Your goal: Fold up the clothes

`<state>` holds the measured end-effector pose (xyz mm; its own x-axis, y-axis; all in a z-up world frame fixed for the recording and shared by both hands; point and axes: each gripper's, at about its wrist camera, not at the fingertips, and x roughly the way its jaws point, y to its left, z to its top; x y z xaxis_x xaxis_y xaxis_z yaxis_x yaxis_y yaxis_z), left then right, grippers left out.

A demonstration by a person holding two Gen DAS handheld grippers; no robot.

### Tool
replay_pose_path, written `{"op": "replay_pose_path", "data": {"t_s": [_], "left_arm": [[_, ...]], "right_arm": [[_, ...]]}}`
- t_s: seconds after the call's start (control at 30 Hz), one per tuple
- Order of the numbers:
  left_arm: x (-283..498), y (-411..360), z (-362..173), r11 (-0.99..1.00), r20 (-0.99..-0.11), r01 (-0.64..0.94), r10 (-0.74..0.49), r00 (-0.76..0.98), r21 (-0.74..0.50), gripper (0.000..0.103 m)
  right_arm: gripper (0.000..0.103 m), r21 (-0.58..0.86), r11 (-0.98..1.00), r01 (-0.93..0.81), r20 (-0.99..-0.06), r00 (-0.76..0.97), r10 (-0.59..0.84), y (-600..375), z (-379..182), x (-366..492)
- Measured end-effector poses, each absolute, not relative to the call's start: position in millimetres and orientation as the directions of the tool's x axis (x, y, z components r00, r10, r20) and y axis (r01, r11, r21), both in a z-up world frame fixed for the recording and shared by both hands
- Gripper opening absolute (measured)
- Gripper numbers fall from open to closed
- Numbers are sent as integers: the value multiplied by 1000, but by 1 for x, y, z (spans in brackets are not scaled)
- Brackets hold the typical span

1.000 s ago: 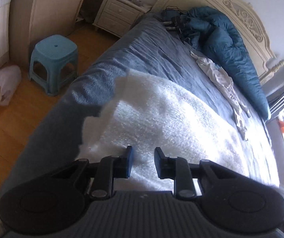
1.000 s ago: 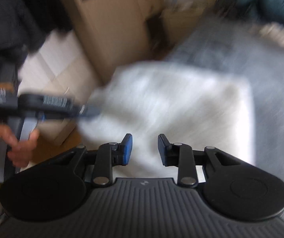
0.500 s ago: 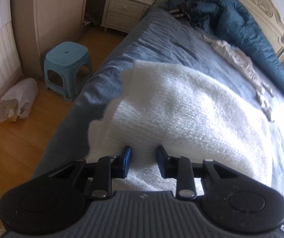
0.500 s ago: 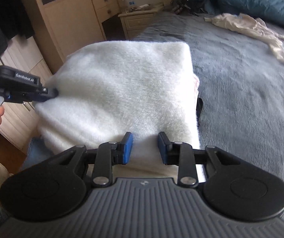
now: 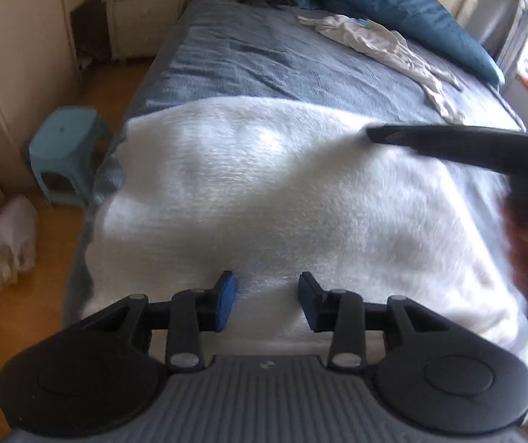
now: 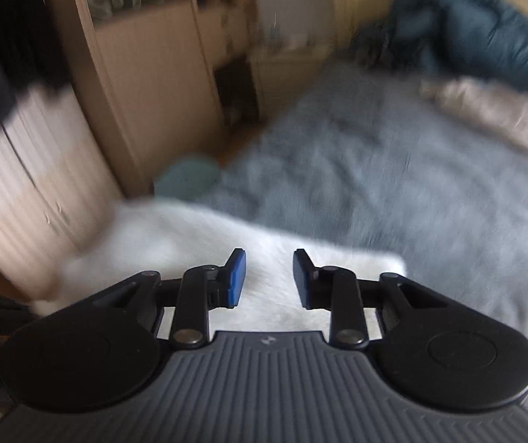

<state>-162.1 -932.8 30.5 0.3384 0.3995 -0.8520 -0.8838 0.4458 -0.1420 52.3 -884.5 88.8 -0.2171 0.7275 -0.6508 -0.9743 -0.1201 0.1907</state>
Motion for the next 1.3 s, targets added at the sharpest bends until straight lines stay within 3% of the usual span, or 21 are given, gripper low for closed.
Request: {"op": "replay_pose_path", "data": {"t_s": [0.1,0.2,0.3,0.47,0.63,0.7,0.77,0.9,0.97,1.1,1.2,1.3], "left_arm": [[-168,-934,35,463,-843,-871,393,367,-164,40],[-177,-935,28,465,-847,-868,378,373,-174,41],[-178,-942,27,471,-838,-862,381,390,-187,41],[-171,-939,28,508,-834,-845,382,398,-170,41],[-176,-939,28,569,-834,-802,344,432,-181,42],[-178,-937,28,579,-835,-792,326,443,-194,42],[-178,-933,28,591,-839,-782,309,449,-200,42],[-175,-923,29,617,-855,-762,272,441,-197,42],[-176,-921,29,630,-857,-751,258,446,-201,43],[-174,-913,28,653,-866,-732,234,442,-197,43],[-174,-907,29,646,-875,-735,213,435,-208,43],[-173,-907,29,646,-886,-740,213,413,-189,44]], "right_arm": [[15,207,-58,-977,-669,-185,719,-879,87,59],[18,226,-16,-974,-684,-170,710,-874,87,63],[18,288,-252,-924,-626,-381,681,-872,102,27],[14,299,-101,-949,-616,-273,739,-856,100,64],[18,314,36,-949,-607,-172,776,-843,98,100],[18,338,-68,-939,-612,-274,742,-857,104,113],[16,293,-83,-952,-678,-268,684,-865,89,124],[20,276,319,-907,-755,1,656,-894,66,195],[22,383,345,-857,-682,-10,732,-935,87,211],[24,544,235,-805,-638,-215,739,-1003,97,185],[31,523,317,-791,-750,-250,612,-1034,56,157],[31,597,446,-667,-741,-246,625,-1060,30,153]]}}
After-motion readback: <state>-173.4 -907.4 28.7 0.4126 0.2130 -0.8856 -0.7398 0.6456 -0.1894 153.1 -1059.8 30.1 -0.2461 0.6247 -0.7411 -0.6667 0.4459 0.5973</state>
